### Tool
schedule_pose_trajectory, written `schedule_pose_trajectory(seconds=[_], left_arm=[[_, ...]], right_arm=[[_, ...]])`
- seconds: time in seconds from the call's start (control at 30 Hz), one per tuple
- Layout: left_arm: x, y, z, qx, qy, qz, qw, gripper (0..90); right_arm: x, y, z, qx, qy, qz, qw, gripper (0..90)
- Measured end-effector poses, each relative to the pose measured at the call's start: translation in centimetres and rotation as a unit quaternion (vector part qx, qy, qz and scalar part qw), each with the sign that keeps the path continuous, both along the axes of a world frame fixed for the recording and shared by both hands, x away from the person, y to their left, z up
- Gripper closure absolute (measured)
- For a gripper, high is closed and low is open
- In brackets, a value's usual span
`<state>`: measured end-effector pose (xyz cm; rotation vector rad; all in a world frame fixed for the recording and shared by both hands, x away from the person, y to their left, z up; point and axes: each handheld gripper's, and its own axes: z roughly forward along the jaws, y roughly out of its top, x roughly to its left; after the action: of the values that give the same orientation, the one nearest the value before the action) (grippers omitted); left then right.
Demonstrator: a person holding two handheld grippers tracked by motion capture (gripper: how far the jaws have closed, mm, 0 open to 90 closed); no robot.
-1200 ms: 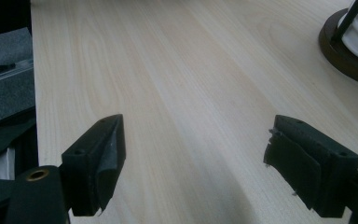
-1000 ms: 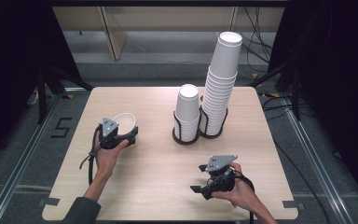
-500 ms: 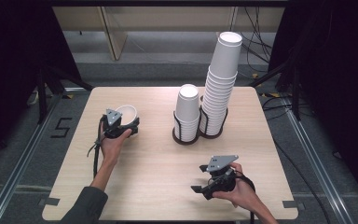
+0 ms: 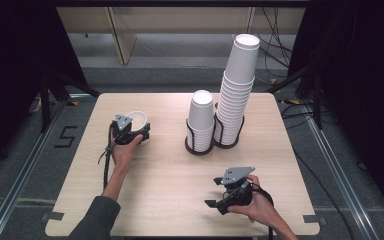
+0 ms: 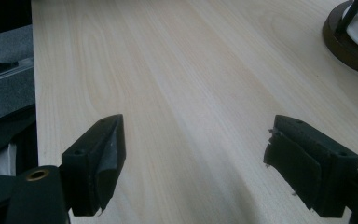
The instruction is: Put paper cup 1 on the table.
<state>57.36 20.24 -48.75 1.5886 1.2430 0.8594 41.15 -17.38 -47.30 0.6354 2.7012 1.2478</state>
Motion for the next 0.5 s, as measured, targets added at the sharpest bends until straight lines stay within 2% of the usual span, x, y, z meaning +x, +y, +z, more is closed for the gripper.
schedule_pose_trajectory(seconds=[0.1, 0.17, 0.23, 0.27, 0.3, 0.4, 0.5], left_arm=[[0.14, 0.06, -0.09, 0.002, -0.003, 0.002, 1.0, 10.4], [0.23, 0.07, -0.17, 0.008, -0.007, 0.003, 0.9999, 10.3], [0.33, 0.21, -0.26, 0.016, -0.011, 0.005, 0.9998, 10.3], [0.32, 0.3, -0.25, 0.017, -0.01, 0.005, 0.9998, 10.2], [0.34, 0.4, -0.26, 0.013, -0.009, 0.003, 0.9999, 10.2], [0.43, 0.51, -0.37, 0.018, -0.012, 0.001, 0.9998, 9.9], [0.43, 0.52, -0.58, 0.028, -0.002, 0.003, 0.9996, 10.5]], right_arm=[[0.02, 0.03, -0.06, -0.001, -0.001, 0.007, 1.0, 19.8], [-0.24, 0.11, -0.03, -0.001, 0.013, -0.004, 0.9999, 19.8], [0.03, 0.12, -0.12, -0.003, -0.007, 0.009, 0.9999, 19.8], [0.01, 0.12, -0.14, -0.002, -0.007, 0.01, 0.9999, 19.9], [-0.19, 0.13, -0.11, -0.002, 0.008, 0.0, 1.0, 19.9], [-0.22, 0.11, -0.1, -0.001, 0.01, -0.003, 0.9999, 19.9], [-0.17, 0.11, -0.12, -0.001, 0.004, 0.003, 1.0, 20.0]])
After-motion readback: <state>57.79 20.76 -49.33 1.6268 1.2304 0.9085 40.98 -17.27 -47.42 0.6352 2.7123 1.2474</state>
